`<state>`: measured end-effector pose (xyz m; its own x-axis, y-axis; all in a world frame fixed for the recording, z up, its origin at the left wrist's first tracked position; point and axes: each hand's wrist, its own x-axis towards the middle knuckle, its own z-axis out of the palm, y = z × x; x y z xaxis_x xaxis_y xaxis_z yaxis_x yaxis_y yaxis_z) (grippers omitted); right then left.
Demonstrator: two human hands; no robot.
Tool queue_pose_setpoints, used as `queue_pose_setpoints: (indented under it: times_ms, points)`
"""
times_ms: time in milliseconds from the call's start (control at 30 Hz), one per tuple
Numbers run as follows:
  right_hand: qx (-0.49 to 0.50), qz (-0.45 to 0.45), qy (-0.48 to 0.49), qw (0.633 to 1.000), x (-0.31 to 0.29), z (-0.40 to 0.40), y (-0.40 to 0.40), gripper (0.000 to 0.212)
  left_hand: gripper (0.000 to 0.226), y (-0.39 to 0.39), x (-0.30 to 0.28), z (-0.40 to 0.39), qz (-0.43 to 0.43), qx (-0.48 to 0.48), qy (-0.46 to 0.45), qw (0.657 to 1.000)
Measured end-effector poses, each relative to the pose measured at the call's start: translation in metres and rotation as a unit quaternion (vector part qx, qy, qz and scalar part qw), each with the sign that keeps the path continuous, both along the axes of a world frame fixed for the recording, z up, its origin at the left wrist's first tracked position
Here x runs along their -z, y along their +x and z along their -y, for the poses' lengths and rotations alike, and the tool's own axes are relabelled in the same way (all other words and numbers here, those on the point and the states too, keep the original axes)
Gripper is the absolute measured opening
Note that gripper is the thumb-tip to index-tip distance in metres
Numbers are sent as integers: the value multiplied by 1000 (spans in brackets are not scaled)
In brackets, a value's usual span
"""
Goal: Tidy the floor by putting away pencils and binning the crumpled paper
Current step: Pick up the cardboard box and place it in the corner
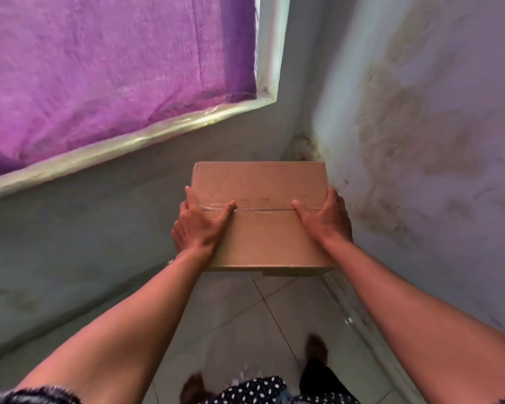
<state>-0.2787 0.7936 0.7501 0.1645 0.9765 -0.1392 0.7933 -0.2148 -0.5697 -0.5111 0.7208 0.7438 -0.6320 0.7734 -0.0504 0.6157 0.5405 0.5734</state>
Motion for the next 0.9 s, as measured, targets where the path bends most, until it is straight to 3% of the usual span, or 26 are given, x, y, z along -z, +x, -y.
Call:
queue_pose_setpoints:
  times_ms: [200,500,900]
  points:
    - [-105,18,-50,993,23,-56,54,87,112,76,20,-20,14,-99,-44,994]
    - [-128,43,-61,989,85,-121,74,79,108,118,84,-66,32,-146,-67,986]
    - [-152,45,-14,987,308,-207,49,73,92,103,309,-136,16,-156,-47,986]
